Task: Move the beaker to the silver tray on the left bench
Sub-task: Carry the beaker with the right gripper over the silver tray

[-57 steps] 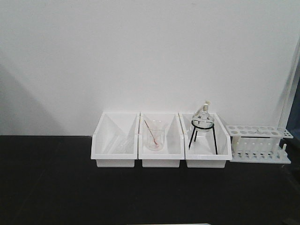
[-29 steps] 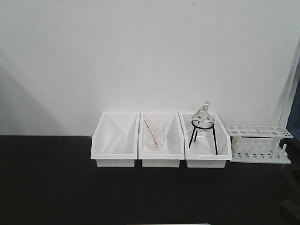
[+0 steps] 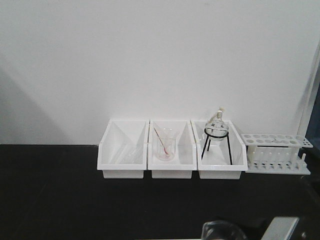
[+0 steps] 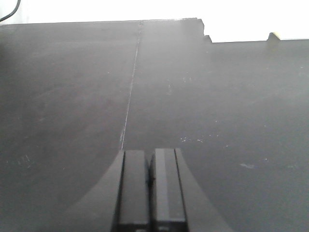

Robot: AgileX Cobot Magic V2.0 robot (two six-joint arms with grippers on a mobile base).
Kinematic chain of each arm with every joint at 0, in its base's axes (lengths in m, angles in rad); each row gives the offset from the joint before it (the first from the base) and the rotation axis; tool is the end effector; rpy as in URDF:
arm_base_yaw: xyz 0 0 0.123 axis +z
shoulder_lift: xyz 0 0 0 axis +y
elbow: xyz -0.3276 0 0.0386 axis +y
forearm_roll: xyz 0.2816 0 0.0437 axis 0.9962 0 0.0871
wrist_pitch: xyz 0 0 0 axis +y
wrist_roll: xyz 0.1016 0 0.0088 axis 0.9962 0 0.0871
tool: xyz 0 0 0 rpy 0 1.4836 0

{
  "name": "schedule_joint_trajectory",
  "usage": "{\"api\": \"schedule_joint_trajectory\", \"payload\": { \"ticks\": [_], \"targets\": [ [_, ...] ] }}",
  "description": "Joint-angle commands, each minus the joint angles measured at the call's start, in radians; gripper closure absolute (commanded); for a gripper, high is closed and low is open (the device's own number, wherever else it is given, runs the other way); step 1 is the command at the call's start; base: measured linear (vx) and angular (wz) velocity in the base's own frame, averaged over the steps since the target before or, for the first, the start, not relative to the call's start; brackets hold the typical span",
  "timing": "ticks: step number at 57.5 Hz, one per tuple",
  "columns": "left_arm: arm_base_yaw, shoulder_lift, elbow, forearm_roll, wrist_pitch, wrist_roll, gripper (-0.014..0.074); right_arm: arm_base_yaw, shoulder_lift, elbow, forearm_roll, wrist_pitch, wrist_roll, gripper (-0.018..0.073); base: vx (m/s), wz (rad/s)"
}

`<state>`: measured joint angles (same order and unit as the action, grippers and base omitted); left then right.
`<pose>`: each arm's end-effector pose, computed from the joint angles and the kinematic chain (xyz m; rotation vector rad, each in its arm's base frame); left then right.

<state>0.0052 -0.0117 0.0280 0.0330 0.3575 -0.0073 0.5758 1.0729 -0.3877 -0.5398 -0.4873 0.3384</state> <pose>0.0520 0.0015 0.1680 0.0091 1.8573 0.0307 0.1718 0.1407 0.2679 -0.7913 1.5788 0.5232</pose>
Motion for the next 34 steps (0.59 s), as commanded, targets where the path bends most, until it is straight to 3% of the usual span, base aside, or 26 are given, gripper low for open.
{"api": "schedule_joint_trajectory", "payload": {
  "ticks": [1, 6, 11, 15, 20, 34],
  "targets": [
    [-0.006, -0.016, 0.028, -0.002, -0.078, -0.003, 0.0595, -0.002, 0.092, 0.021, 0.152, -0.249, -0.039, 0.0563, 0.0, 0.0],
    [-0.006, -0.016, 0.028, -0.002, -0.078, -0.003, 0.0595, -0.002, 0.199, 0.032, 0.37, -0.275, -0.106, 0.0563, 0.0, 0.0],
    [-0.006, -0.016, 0.028, -0.002, -0.078, -0.003, 0.0595, -0.002, 0.323, 0.032, 0.592, -0.359, -0.263, 0.0563, 0.0, 0.0],
    [-0.006, -0.016, 0.028, -0.002, -0.078, -0.003, 0.0595, -0.001, 0.423, 0.032, 0.68, -0.474, -0.397, 0.0563, 0.0, 0.0],
    [-0.006, -0.016, 0.028, -0.002, -0.078, -0.003, 0.0595, -0.001, 0.536, 0.03, 0.676, -0.594, -0.458, 0.0563, 0.0, 0.0],
    [-0.006, -0.016, 0.028, -0.002, -0.078, -0.003, 0.0595, -0.001, 0.757, -0.079, 0.595, -0.65, -0.387, 0.0563, 0.0, 0.0]
  ]
}}
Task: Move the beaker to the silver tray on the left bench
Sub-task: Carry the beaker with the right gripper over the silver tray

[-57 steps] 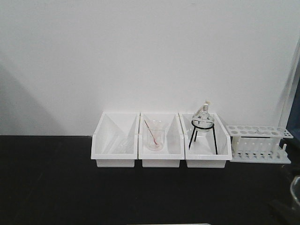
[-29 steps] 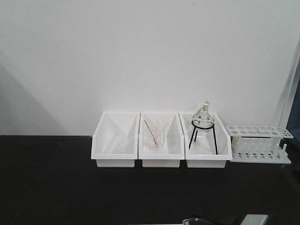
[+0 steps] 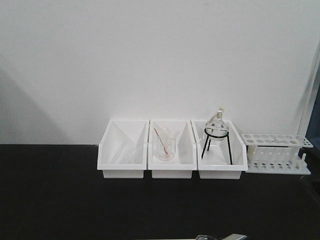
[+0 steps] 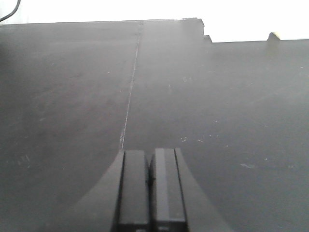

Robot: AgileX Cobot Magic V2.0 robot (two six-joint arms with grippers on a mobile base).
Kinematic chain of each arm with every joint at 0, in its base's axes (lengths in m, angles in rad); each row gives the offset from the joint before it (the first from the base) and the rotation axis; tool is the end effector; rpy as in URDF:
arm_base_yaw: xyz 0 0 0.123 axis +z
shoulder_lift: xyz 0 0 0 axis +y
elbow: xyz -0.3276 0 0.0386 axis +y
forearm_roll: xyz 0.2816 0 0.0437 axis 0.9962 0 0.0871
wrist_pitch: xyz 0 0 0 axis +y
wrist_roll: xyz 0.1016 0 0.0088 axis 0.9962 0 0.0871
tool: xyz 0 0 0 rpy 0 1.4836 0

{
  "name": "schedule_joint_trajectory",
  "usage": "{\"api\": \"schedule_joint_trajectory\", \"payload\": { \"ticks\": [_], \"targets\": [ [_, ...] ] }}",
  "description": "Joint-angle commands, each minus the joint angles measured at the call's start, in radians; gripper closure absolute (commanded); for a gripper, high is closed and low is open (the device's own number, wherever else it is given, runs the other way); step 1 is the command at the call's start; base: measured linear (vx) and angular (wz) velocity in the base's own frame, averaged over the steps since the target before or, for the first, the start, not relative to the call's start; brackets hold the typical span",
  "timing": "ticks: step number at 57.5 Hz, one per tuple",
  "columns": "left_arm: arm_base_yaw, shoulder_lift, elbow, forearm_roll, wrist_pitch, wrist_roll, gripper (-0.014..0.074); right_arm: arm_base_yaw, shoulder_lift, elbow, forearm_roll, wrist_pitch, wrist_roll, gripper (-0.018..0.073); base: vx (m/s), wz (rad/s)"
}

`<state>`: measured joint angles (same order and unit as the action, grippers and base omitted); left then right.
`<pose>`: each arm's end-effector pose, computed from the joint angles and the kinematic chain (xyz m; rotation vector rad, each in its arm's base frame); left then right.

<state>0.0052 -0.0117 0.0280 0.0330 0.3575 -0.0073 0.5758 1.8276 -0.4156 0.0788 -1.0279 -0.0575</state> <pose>0.0520 0.0015 0.1680 0.0091 1.8573 0.0307 0.2599 0.1606 0.1289 -0.5041 1.8121 0.3223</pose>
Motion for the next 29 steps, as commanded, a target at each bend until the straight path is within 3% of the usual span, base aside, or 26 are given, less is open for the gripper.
{"api": "schedule_joint_trajectory", "payload": {
  "ticks": [1, 13, 29],
  "targets": [
    [-0.006, -0.016, 0.028, -0.002, -0.078, -0.003, 0.0595, -0.001, 0.012, -0.058, -0.022, -0.11, 0.013, 0.0563, 0.0, 0.0],
    [-0.006, -0.016, 0.028, -0.002, -0.078, -0.003, 0.0595, -0.001, 0.086, -0.109, -0.019, -0.122, 0.015, 0.0562, 0.0, 0.0],
    [-0.006, -0.016, 0.028, -0.002, -0.078, -0.003, 0.0595, -0.001, 0.158, -0.109, -0.014, -0.258, 0.012, 0.0507, 0.0, 0.0]
  ]
}}
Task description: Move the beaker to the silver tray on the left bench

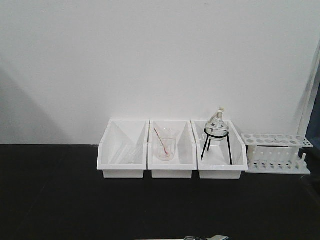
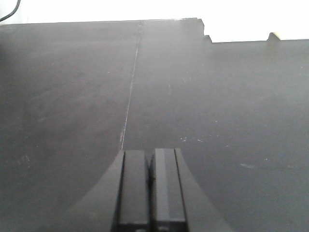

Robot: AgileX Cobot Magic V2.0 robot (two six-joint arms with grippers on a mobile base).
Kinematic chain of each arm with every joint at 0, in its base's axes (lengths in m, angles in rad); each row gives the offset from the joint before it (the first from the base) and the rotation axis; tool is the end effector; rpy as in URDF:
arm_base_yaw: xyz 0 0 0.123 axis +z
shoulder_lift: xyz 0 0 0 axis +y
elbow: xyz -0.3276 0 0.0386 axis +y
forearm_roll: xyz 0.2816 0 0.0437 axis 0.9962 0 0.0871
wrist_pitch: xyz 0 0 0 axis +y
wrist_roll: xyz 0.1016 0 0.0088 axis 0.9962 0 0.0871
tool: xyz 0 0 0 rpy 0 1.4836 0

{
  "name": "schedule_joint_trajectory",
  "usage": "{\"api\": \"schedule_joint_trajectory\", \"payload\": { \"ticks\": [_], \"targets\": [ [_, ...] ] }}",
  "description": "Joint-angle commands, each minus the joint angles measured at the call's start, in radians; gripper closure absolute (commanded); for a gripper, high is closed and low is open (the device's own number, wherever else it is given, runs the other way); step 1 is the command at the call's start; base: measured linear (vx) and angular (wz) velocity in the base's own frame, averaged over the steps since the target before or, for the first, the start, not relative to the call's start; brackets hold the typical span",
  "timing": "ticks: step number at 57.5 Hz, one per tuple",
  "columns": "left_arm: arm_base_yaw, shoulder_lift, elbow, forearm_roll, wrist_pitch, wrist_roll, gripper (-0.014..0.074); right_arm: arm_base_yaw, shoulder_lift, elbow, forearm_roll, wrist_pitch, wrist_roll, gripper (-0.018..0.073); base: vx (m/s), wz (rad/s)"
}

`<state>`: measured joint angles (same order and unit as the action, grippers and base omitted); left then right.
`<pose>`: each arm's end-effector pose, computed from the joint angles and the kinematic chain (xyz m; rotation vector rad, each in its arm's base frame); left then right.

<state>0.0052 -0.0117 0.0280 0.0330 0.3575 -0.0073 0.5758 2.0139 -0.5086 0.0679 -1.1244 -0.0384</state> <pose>0.0520 0.0015 0.1680 0.0091 1.8573 0.0307 0.2842 0.1770 0.0946 -0.5005 1.8104 0.3341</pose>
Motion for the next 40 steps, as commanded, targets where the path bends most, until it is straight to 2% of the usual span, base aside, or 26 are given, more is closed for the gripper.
{"api": "schedule_joint_trajectory", "payload": {
  "ticks": [1, 13, 29, 34, 40],
  "targets": [
    [-0.006, -0.016, 0.028, -0.002, -0.078, -0.003, 0.0595, -0.001, -0.026, -0.016, -0.008, -0.167, -0.007, 0.0498, 0.0, 0.0],
    [-0.006, -0.016, 0.028, -0.002, -0.078, -0.003, 0.0595, -0.001, -0.009, -0.016, -0.011, -0.169, 0.038, 0.0338, 0.0, 0.0],
    [-0.006, -0.016, 0.028, -0.002, -0.078, -0.003, 0.0595, -0.001, -0.009, -0.016, -0.011, -0.173, 0.053, 0.0011, 0.0, 0.0],
    [-0.006, -0.016, 0.028, -0.002, -0.078, -0.003, 0.0595, -0.001, -0.009, -0.016, -0.011, -0.177, 0.053, -0.005, 0.0, 0.0],
    [-0.006, -0.016, 0.028, -0.002, -0.078, -0.003, 0.0595, -0.001, -0.014, -0.016, -0.011, -0.178, 0.053, -0.0083, 0.0, 0.0]
  ]
}}
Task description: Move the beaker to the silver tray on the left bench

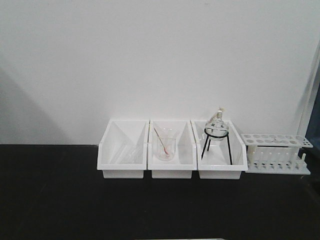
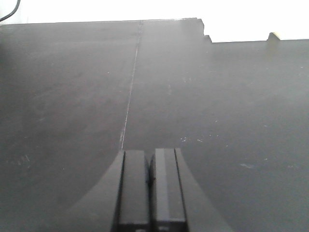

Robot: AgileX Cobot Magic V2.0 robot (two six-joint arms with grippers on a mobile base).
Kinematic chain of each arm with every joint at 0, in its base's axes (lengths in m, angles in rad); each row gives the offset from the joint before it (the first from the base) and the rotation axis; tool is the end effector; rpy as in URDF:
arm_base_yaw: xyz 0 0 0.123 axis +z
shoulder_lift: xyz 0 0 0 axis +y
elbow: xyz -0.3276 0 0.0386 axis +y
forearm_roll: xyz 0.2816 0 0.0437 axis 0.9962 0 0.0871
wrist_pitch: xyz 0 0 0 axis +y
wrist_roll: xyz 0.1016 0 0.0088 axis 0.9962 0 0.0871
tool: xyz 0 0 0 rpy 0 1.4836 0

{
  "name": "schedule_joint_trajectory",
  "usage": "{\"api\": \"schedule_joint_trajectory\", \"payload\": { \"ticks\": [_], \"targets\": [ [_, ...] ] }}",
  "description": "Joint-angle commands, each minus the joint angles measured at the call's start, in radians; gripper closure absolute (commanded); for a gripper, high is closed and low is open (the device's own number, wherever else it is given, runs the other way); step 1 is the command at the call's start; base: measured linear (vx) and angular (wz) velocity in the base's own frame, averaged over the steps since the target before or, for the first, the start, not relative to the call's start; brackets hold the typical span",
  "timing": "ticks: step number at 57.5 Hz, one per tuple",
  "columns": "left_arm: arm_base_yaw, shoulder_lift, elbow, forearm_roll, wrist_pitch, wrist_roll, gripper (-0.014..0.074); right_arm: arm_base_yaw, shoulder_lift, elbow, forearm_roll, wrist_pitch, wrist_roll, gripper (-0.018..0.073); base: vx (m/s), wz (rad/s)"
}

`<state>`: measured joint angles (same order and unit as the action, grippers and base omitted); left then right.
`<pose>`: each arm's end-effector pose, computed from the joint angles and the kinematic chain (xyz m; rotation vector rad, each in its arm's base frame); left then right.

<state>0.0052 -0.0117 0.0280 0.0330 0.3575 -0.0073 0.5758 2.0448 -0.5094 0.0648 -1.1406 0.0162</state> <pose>0.0520 0.0015 0.1680 0.0091 1.8573 0.0307 0.2838 0.1771 0.0860 -0.4593 1.8388 0.3687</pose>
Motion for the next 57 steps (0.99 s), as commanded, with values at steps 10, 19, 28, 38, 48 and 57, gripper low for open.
{"api": "schedule_joint_trajectory", "payload": {
  "ticks": [10, 19, 28, 38, 48, 57],
  "targets": [
    [-0.006, -0.016, 0.028, -0.002, -0.078, -0.003, 0.0595, -0.001, -0.091, 0.006, -0.008, -0.181, -0.001, -0.0075, 0.0, 0.0],
    [-0.006, -0.016, 0.028, -0.002, -0.078, -0.003, 0.0595, -0.001, -0.166, 0.041, -0.009, -0.198, -0.002, -0.0069, 0.0, 0.0],
    [-0.006, -0.016, 0.028, -0.002, -0.078, -0.003, 0.0595, -0.001, -0.25, 0.063, -0.013, -0.198, -0.002, -0.0049, 0.0, 0.0],
    [-0.006, -0.016, 0.028, -0.002, -0.078, -0.003, 0.0595, -0.001, -0.349, 0.063, -0.038, -0.19, -0.002, -0.0004, 0.0, 0.0],
    [-0.006, -0.016, 0.028, -0.002, -0.078, -0.003, 0.0595, -0.001, -0.497, 0.063, -0.021, -0.04, -0.002, 0.0161, 0.0, 0.0],
    [-0.006, -0.016, 0.028, -0.002, -0.078, -0.003, 0.0595, -0.001, -0.704, 0.063, -0.003, 0.303, 0.056, 0.0463, 0.0, 0.0]
  ]
}}
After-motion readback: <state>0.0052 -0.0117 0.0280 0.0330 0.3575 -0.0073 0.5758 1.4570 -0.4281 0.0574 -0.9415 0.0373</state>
